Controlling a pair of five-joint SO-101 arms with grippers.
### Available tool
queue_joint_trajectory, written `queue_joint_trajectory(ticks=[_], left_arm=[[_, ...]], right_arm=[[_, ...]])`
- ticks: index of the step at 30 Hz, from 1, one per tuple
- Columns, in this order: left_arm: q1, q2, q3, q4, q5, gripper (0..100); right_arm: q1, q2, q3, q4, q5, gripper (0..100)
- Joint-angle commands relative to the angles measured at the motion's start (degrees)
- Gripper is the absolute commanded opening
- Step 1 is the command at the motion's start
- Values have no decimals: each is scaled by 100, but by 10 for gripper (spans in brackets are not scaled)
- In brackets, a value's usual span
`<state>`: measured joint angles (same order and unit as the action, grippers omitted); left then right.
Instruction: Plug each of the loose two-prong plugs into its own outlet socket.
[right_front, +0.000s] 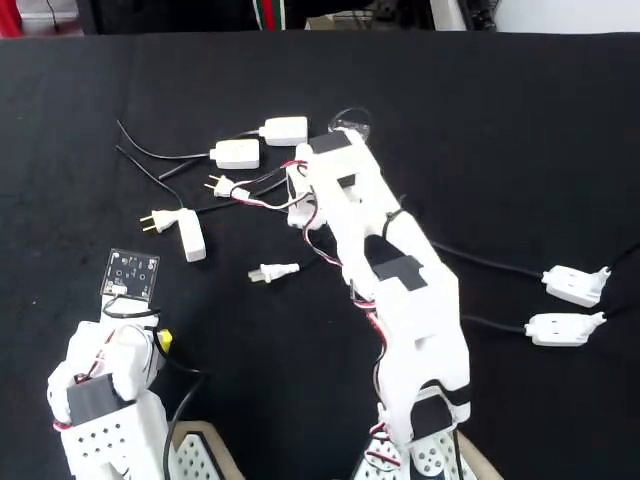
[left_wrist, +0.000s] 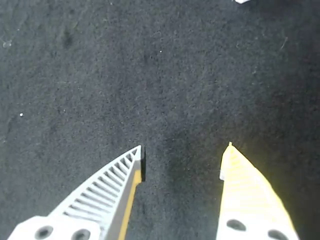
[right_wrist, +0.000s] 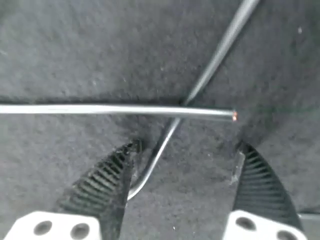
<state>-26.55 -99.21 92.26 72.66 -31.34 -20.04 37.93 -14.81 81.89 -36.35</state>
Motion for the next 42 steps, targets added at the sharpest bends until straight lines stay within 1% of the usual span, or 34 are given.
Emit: queue_joint_trajectory(ticks=[1, 2, 4, 9, 11, 13, 18, 21, 23, 28, 33, 34, 36, 40, 42], left_arm=[[-57, -26, -48, 53, -44, 253], [-57, -26, -48, 53, -44, 253], [-57, -26, -48, 53, -44, 253], [-57, -26, -48, 53, -44, 253], [-57, -26, -48, 53, -44, 253], [-57, -26, -48, 53, -44, 253], [-57, -26, -48, 53, -44, 253], [-57, -26, -48, 105, -53, 253], [-40, -26, -57, 132, -53, 253], [-31, -26, -57, 132, -53, 253], [-22, -26, -57, 141, -62, 253], [-22, -26, -57, 141, -62, 253], [-22, -26, -57, 141, -62, 253], [-22, -26, -57, 132, -62, 253], [-13, -26, -57, 132, -62, 253]], right_arm=[[-26, 57, -145, -62, -26, 302], [-26, 101, -189, -53, -18, 296], [-26, 189, -268, -53, -18, 242], [9, 277, -365, -18, -9, 6], [9, 251, -400, 123, -9, 36], [9, 224, -541, 378, 123, 12], [18, 242, -1156, 1187, 677, 11], [18, 242, -1464, 1380, 1257, 11], [26, 251, -1640, 1336, 1916, 11], [88, 479, -1921, 774, 3587, 11], [79, 1086, -2378, 510, 4870, 12], [79, 1165, -2545, 527, 4993, 20], [105, 1253, -2941, 677, 4985, 82], [62, 1270, -3829, 1477, 4809, 298], [-18, 1270, -4242, 1916, 4607, 373]])
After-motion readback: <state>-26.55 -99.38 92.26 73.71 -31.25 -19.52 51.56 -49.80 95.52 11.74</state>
